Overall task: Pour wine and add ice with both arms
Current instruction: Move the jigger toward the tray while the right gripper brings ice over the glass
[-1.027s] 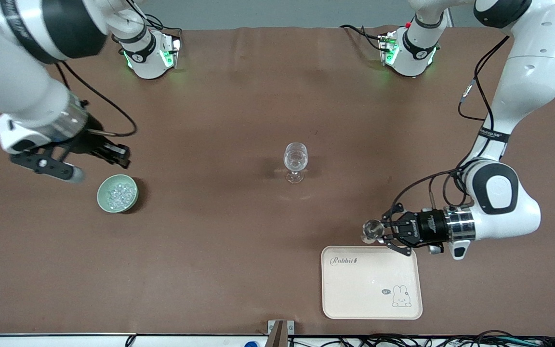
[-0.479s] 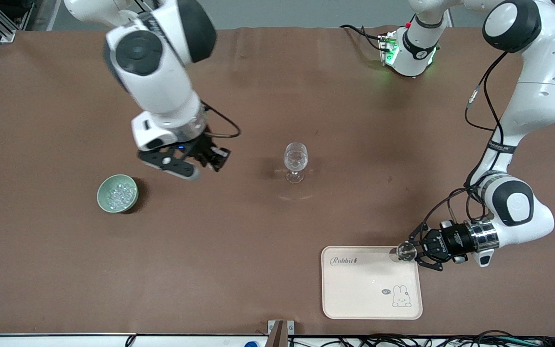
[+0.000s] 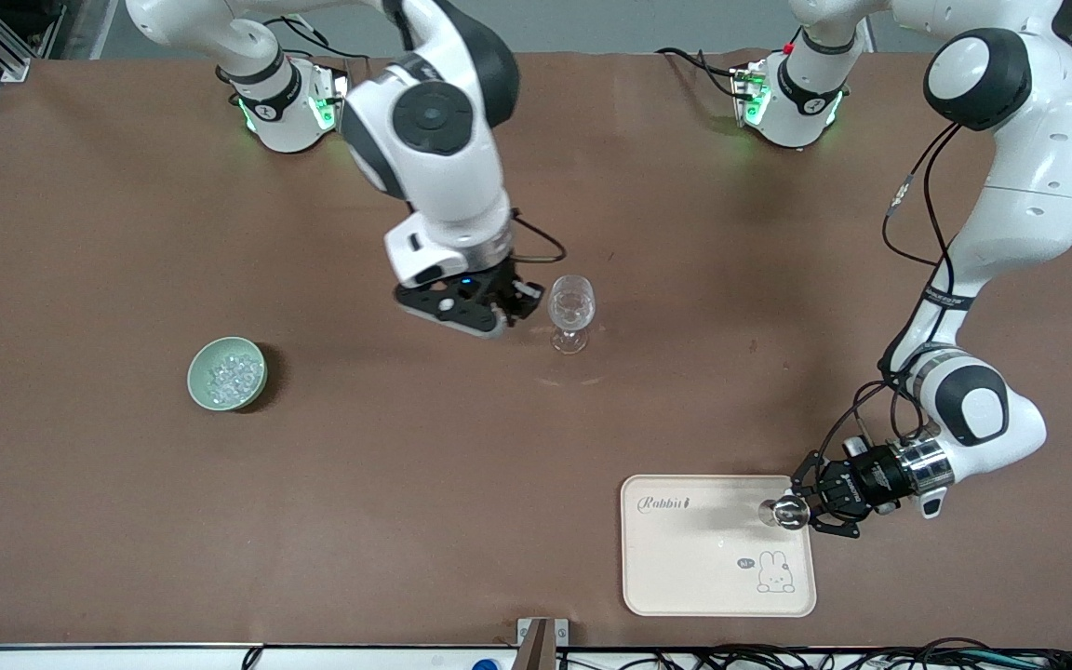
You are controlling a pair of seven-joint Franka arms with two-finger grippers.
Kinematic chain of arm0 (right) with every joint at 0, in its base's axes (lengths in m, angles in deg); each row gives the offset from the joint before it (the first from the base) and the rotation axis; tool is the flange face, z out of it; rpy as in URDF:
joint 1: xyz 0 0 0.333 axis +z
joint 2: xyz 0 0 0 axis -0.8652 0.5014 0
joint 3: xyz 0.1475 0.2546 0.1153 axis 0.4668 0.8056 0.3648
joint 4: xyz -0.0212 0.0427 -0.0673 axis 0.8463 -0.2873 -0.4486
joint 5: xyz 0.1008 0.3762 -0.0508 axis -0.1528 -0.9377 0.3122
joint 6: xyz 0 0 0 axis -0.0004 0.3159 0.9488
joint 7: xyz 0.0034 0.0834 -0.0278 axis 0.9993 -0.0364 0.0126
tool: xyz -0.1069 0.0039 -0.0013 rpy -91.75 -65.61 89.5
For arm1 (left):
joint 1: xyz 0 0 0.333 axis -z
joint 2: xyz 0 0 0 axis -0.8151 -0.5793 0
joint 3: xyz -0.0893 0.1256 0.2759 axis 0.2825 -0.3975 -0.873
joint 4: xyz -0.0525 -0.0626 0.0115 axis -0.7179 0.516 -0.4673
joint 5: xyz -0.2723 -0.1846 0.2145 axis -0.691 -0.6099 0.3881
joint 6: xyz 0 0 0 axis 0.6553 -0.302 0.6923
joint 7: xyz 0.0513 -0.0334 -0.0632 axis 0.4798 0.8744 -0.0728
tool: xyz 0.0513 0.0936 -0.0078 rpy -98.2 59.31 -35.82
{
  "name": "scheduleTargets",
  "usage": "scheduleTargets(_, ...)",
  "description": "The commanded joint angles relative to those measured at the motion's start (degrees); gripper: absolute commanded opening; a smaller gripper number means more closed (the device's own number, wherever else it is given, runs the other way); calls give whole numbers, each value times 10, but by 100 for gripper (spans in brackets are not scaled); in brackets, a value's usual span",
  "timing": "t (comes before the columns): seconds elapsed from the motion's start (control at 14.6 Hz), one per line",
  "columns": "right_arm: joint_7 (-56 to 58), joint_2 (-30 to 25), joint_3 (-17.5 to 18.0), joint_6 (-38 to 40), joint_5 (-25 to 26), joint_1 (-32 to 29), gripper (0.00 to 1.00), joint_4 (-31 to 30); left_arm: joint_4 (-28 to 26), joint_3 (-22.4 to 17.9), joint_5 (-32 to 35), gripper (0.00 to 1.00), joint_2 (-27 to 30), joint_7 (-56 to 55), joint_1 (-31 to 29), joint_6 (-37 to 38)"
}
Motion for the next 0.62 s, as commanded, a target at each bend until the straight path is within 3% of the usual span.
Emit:
scheduleTargets(0.0, -23, 26, -6, -11, -3, 27, 2, 21, 33, 5, -22, 1, -39, 21, 3, -9)
scheduleTargets(0.55, -48, 50, -7, -12, -1, 69, 4, 18, 38, 2, -54, 3, -66, 59, 7, -9)
